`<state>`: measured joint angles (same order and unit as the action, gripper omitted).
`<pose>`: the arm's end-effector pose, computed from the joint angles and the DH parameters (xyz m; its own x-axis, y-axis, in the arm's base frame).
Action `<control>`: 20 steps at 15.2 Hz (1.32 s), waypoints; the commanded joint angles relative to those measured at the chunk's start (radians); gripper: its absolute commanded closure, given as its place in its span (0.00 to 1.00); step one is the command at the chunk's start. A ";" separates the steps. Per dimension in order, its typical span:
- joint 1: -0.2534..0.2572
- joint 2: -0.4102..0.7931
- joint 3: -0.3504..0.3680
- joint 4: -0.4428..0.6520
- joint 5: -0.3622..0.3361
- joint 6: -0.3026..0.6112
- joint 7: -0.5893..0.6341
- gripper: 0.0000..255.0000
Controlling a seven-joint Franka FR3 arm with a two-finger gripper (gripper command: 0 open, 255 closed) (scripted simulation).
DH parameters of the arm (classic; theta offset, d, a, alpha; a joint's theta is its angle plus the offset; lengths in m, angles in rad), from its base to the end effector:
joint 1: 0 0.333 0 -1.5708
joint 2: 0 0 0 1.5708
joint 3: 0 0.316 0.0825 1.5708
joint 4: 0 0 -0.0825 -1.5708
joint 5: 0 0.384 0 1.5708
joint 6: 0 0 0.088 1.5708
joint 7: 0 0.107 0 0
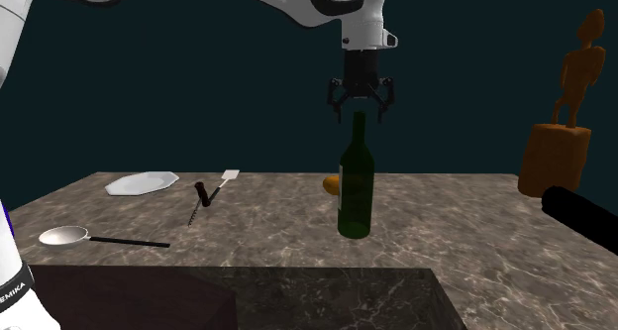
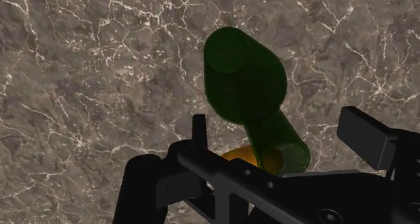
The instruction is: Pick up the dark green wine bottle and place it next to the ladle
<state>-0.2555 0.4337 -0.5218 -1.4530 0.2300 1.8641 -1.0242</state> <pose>0.5336 -0.4211 0.4658 0.9736 0.2264 0.0280 0.2257 -0.9739 0.0243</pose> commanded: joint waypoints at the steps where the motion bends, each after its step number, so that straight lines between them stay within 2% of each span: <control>1: 0.000 0.000 0.000 -0.001 0.000 0.001 0.000 0.00; 4: 0.000 0.000 0.000 -0.001 0.000 0.001 0.000 0.00; 5: 0.000 0.000 0.000 -0.001 0.000 0.001 0.000 1.00; 14: 0.000 0.000 0.000 -0.001 0.000 0.001 0.000 1.00; 20: -0.008 -0.004 -0.004 0.075 -0.005 -0.077 0.006 1.00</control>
<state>-0.2624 0.4327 -0.5243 -1.3882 0.2268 1.7994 -1.0184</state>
